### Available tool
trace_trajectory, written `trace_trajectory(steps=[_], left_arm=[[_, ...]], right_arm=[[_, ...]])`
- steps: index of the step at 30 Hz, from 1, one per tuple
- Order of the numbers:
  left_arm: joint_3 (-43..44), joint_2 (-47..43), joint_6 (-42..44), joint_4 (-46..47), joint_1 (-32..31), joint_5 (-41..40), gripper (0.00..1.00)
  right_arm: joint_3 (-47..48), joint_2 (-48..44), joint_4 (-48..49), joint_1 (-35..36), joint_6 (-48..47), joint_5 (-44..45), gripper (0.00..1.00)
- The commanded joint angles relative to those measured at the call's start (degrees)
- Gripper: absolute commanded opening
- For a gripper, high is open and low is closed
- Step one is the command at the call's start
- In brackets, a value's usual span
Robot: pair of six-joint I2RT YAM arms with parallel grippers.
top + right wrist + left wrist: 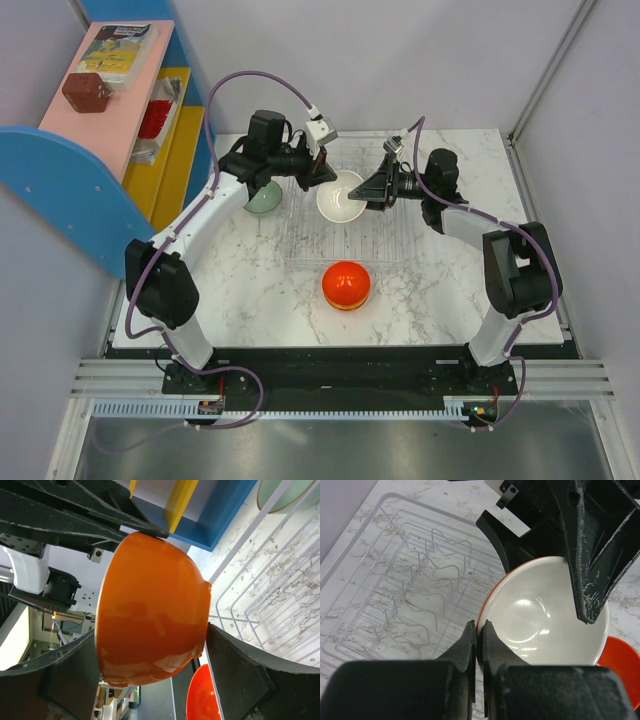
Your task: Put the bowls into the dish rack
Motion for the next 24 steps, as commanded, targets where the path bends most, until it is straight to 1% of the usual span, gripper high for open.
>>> trace_trajectory(steps=[1,5,14,17,20,21,24], left_arm=[[0.70,-1.55,-1.25,3.58,-0.21,0.30,0.02],[-0.18,-1.90,-1.16,4.28,-0.13,-0.22,0.02],[-1.14,-2.87,-1.60,6.04,0.14,-2.85,0.02],[-2.28,-3.40,-1.60,6.92,0.14,-3.47,0.02],[-2.99,-3.66,-1.95,7.62,0.14,-3.65,0.02],[-3.08,-3.75,-1.95,7.62,0.14,-3.56,0.02],[-3.25,-3.75,-2.30,7.80,0.14,-3.21,0.02]], right_arm=[[-0.78,-0.55,8.76,-0.29,2.15,-2.96,0.86],[-0.61,-0.82,8.94,-1.34,2.59,-3.67,0.87],[-0.61,-0.64,9.03,-1.34,3.03,-5.78,0.86],[-0.52,-0.73,9.20,-1.34,3.12,-5.95,0.81],[-0.61,-0.81,9.82,-1.34,3.47,-6.04,0.73],[-0.70,-0.81,10.34,-1.34,3.82,-6.04,0.66],[-0.61,-0.81,10.78,-1.43,4.17,-5.60,0.54]])
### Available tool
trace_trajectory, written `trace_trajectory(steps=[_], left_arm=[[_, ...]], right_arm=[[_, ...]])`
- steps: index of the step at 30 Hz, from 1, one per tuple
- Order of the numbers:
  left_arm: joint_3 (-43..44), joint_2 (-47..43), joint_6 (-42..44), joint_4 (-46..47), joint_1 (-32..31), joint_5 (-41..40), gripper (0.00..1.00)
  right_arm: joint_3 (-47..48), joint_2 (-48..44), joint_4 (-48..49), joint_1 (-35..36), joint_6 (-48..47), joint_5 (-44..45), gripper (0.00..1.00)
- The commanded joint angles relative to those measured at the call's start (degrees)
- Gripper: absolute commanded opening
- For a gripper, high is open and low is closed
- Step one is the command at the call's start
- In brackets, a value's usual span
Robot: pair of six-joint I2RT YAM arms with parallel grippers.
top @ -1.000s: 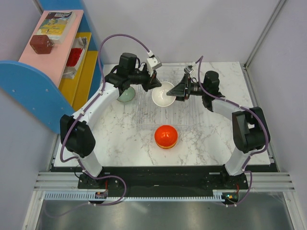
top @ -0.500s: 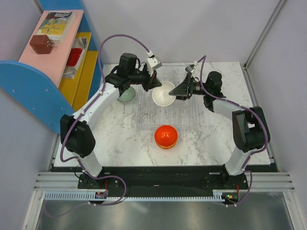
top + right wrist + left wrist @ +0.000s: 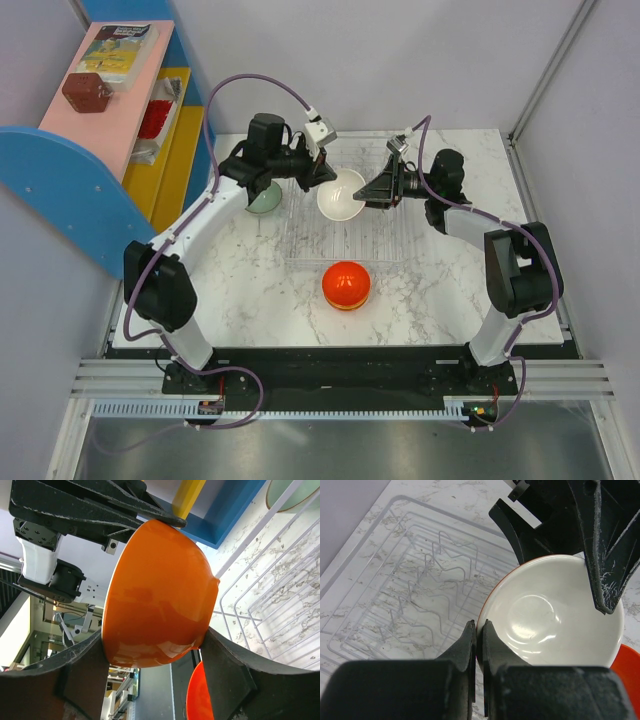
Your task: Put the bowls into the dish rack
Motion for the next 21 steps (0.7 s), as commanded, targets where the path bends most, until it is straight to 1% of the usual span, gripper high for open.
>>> trace_trajectory(steps=[1,2,3,5,6,8,9,12,13,16,17,19,20,21], left_arm=[[-0.48,-2.68,-1.08,3.78,0.14,-1.22,0.02],[-0.48,-2.68,-1.16,3.78,0.14,-1.13,0.02],[-0.48,-2.68,-1.25,3.78,0.14,-0.96,0.02],[-0.39,-2.59,-1.43,3.87,0.14,-0.26,0.02],[-0.39,-2.59,-1.43,3.69,0.05,0.01,0.02],[-0.22,-2.68,-1.87,3.60,0.05,0.80,0.02],[-0.21,-2.68,-1.87,3.34,0.05,1.15,0.05],[-0.13,-2.50,-2.31,3.16,0.05,2.38,0.16],[-0.04,-2.42,-2.31,2.99,0.05,2.91,0.17],[0.05,-2.24,-2.57,2.81,0.05,3.26,0.29],[0.14,-2.06,-2.66,2.81,0.05,3.44,0.36],[0.31,-1.80,-2.83,2.64,0.05,3.35,0.36],[0.40,-1.71,-2.92,2.64,0.05,3.35,0.37],[0.40,-1.45,-3.10,2.55,0.05,3.18,0.38]], right_arm=[[0.02,-0.81,4.91,0.03,0.94,-2.00,0.51],[-0.06,-0.81,4.82,-0.05,1.03,-1.56,0.48],[-0.06,-0.81,4.64,-0.06,1.03,-1.29,0.42],[-0.33,-0.73,4.47,-0.40,0.94,-0.24,0.34],[-0.50,-0.64,4.38,-0.58,0.94,0.20,0.24],[-0.77,-0.46,4.12,-1.02,0.76,0.81,0.13],[-0.85,-0.11,3.59,-1.11,0.59,1.43,0.01],[-0.68,-0.20,-0.44,-1.72,-2.22,2.83,0.00],[-0.59,-0.20,-1.41,-1.81,-2.92,3.01,0.00],[-0.59,-0.37,-3.97,-1.99,-4.95,3.72,0.00],[-0.59,-0.46,-5.19,-2.08,-6.08,3.98,0.00],[-0.24,-0.55,-7.39,-2.08,-7.75,4.68,0.00],[-0.15,-0.64,-10.01,-2.08,-8.55,5.12,0.00],[0.37,-0.64,-11.86,-2.08,-11.25,5.47,0.00]])
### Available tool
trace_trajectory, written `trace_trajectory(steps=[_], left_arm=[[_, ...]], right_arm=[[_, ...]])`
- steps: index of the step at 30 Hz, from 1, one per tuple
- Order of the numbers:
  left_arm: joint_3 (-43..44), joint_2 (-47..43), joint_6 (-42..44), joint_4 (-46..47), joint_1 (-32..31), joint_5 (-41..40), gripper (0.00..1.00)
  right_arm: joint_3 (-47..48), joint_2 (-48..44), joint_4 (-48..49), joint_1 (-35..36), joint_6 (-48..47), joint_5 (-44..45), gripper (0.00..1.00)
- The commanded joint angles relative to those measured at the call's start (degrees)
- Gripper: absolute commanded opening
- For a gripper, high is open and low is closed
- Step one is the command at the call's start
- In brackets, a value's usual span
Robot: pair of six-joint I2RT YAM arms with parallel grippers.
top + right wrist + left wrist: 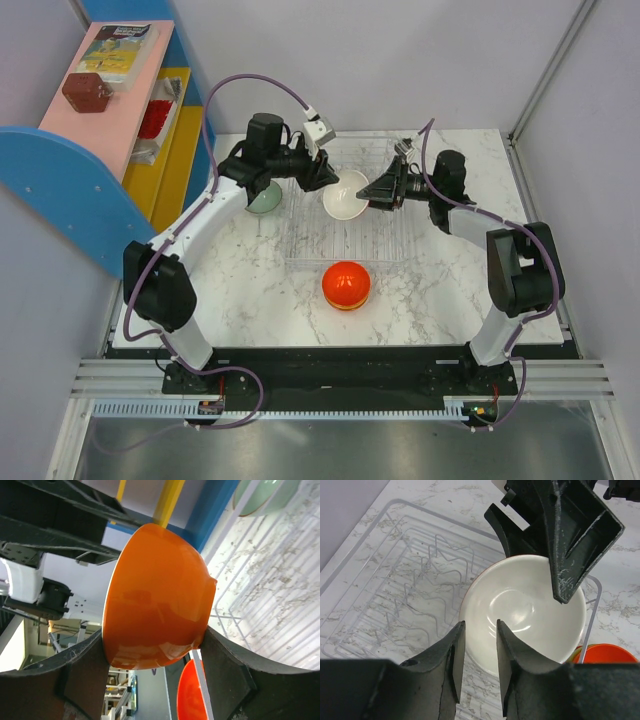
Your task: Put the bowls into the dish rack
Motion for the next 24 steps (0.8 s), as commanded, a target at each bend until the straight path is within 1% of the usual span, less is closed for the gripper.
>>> trace_trajectory(steps=[1,2,3,4,5,6,7,8,10,11,13,14,16,17,18,21,22,24], left_arm=[[1.10,-1.10,-1.63,1.52,0.09,1.49,0.40],[1.19,-1.01,-1.98,1.35,0.09,1.14,0.47],[1.19,-1.01,-1.99,1.43,0.09,0.88,0.52],[1.10,-1.10,-2.33,1.26,0.09,-0.17,0.66],[1.10,-1.01,-2.42,1.08,0.18,-0.79,0.84],[1.19,-1.18,-2.51,0.65,0.36,-2.10,0.91],[1.01,-1.53,-2.86,0.38,0.62,-2.46,0.99],[0.66,-1.71,-2.95,-0.14,0.97,-2.47,1.00],[-0.65,-3.11,-4.17,-0.41,2.72,-2.65,1.00],[-1.27,-3.64,-4.62,-0.41,3.69,-2.03,1.00],[-2.93,-4.61,-5.50,-0.68,6.68,-2.46,1.00],[-3.46,-5.48,-5.76,-1.11,7.73,-2.38,1.00],[-5.13,-6.28,-6.73,-1.99,11.16,-3.25,1.00],[-5.66,-7.07,-6.82,-2.78,12.39,-2.74,1.00],[-6.54,-7.77,-6.91,-3.66,15.01,-1.60,1.00],[-10.93,-11.01,-6.12,-4.45,18.89,-0.10,1.00],[-13.38,-11.81,-5.07,-5.15,19.60,-0.09,1.00],[-15.67,-13.92,-4.10,-5.95,21.35,-0.10,1.00]], right_arm=[[1.27,-0.55,-7.04,-0.39,-7.80,2.74,0.00],[1.45,-0.55,-10.10,-0.39,-8.85,3.27,0.00],[1.97,-0.55,-11.53,-0.39,-11.04,3.62,0.00],[2.24,-0.55,-12.58,-0.48,-11.84,4.23,0.00],[2.67,-0.55,-15.29,-0.48,-12.90,4.59,0.00],[3.72,-0.64,-16.71,-0.48,-14.04,4.77,0.00],[4.34,-0.72,-18.38,-0.48,-16.66,5.38,0.00],[5.22,-1.16,-23.70,-0.48,-18.77,6.86,0.00],[7.94,-1.52,-28.57,-0.66,-24.03,8.98,0.00],[8.74,-2.04,-31.90,-0.66,-24.94,10.47,0.00],[10.67,-2.57,-34.03,-0.75,-26.17,12.40,0.00],[11.98,-2.57,-38.39,-0.75,-29.31,13.72,0.00],[16.55,-2.66,-45.00,-0.75,-32.58,19.15,0.00],[18.04,-2.66,-49.81,-0.75,-36.07,21.27,0.00],[20.32,-2.75,-51.51,-0.83,-37.33,25.55,0.00],[24.72,-2.84,-57.93,-0.66,-42.06,34.01,0.00],[25.70,-2.57,-59.17,-0.48,-43.13,39.08,0.00],[28.59,-1.70,-62.42,-0.22,-45.41,45.00,0.00]])
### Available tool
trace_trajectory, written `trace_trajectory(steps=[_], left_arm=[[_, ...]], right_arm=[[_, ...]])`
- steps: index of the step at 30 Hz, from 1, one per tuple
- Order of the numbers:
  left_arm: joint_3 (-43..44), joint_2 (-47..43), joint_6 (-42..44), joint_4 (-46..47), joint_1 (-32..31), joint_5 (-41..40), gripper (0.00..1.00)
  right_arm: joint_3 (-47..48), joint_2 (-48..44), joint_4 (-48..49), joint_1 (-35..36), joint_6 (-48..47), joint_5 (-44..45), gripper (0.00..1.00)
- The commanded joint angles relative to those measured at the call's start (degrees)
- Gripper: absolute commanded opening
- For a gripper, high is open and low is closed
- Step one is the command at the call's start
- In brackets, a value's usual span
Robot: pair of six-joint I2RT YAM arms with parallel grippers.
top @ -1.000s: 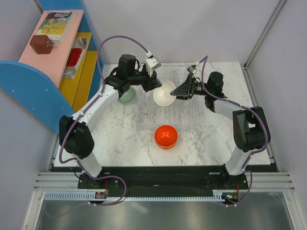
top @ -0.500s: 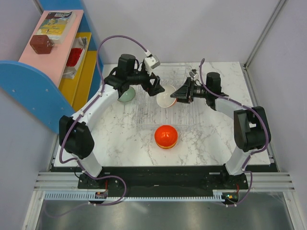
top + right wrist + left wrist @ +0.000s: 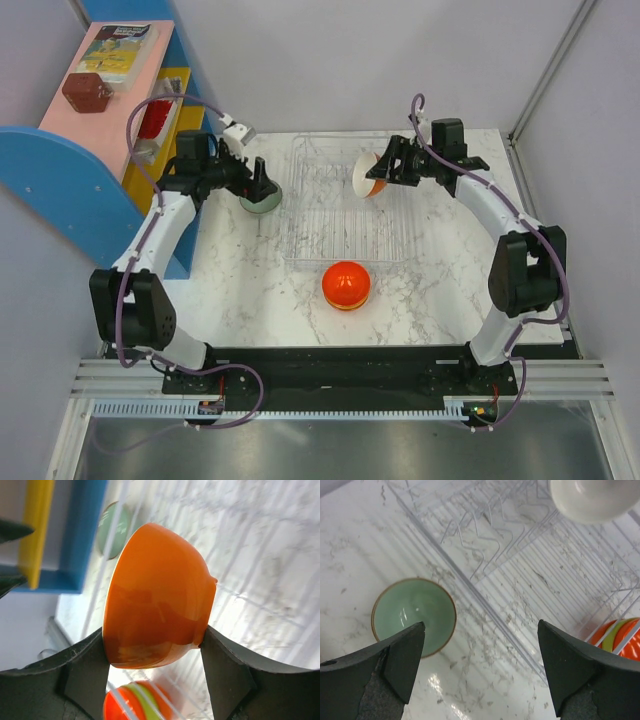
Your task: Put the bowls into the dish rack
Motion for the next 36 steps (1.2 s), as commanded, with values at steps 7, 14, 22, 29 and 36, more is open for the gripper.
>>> trace_trajectory(steps=[7,14,22,29,36], left_arm=[[-13.46,-10.39,4.53,-3.92,4.37,6.21,1.00],[-17.94,-11.71,5.33,-1.39,6.47,7.98,1.00],[-20.49,-13.11,3.57,1.43,8.94,10.18,1.00],[-21.72,-13.91,3.22,2.67,9.47,10.53,1.00],[-21.90,-13.64,2.52,3.20,9.56,10.44,1.00]], right_arm=[[16.60,3.33,-14.91,5.03,-14.12,33.99,0.00],[22.15,8.43,-17.03,13.39,-19.75,55.09,0.00],[25.32,13.00,-16.94,17.88,-22.83,66.53,0.00],[26.72,13.89,-16.68,19.20,-23.98,67.59,0.00],[26.46,15.29,-16.68,19.55,-25.30,66.54,0.00]])
